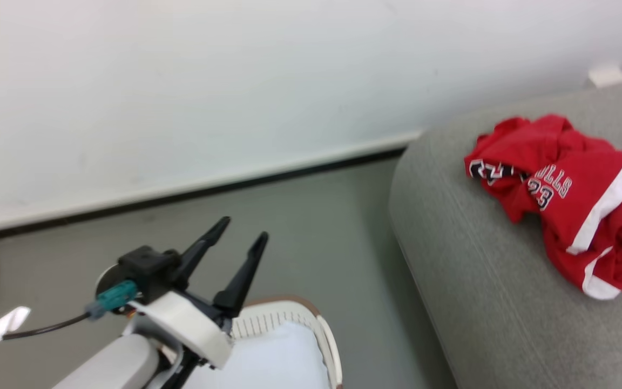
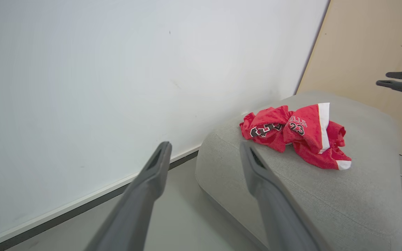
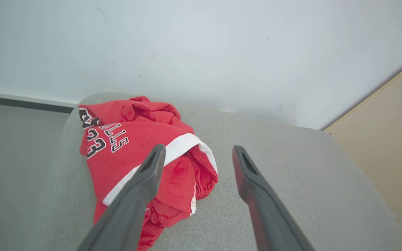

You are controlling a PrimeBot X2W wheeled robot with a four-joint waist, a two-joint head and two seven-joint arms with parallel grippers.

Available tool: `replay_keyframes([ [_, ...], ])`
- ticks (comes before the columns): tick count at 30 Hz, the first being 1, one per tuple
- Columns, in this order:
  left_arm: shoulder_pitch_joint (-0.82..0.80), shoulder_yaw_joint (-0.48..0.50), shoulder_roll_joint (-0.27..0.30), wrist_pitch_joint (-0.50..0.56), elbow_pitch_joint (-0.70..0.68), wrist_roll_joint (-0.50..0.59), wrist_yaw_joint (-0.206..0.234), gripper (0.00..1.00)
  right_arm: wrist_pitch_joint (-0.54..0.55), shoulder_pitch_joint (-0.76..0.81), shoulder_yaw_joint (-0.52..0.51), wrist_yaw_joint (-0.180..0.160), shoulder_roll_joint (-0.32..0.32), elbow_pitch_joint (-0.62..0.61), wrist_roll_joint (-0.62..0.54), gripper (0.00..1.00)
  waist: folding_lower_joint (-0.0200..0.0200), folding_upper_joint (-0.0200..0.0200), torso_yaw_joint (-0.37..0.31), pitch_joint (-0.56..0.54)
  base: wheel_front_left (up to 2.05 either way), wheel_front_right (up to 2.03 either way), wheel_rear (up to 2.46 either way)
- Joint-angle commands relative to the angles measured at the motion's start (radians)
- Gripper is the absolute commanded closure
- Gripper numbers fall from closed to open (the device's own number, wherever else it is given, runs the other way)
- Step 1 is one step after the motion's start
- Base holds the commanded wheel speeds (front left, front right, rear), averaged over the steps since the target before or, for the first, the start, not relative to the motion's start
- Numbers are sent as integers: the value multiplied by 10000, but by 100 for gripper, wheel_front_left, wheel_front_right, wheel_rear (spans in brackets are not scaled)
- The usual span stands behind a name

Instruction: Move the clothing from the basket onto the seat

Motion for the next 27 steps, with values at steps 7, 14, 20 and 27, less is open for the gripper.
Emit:
replay_keyframes([
  [7, 1103, 1437, 524, -65, -63, -353, 537, 0, -2310, 1517, -1003, -24, 1127, -2384, 173, 0, 2, 0, 1238, -1251, 0, 0, 0],
  [14, 2486, 3263, 26, -66, -161, -306, 568, 0, -3483, 3063, -1817, -23, 2771, -3659, -521, 0, 2, 0, 1778, -1321, 0, 0, 0],
  [20, 4007, 5426, -1185, -66, 198, 814, -58, 0, -4550, 4691, -1936, -23, 4343, -4138, -1268, 0, 2, 0, 1971, -1272, 0, 0, 0],
  [27, 5257, 7239, -2824, -67, 406, 3143, -1084, 0, -5327, 5680, -1348, -23, 5293, -3331, -1857, 0, 2, 0, 1882, -1318, 0, 0, 0],
])
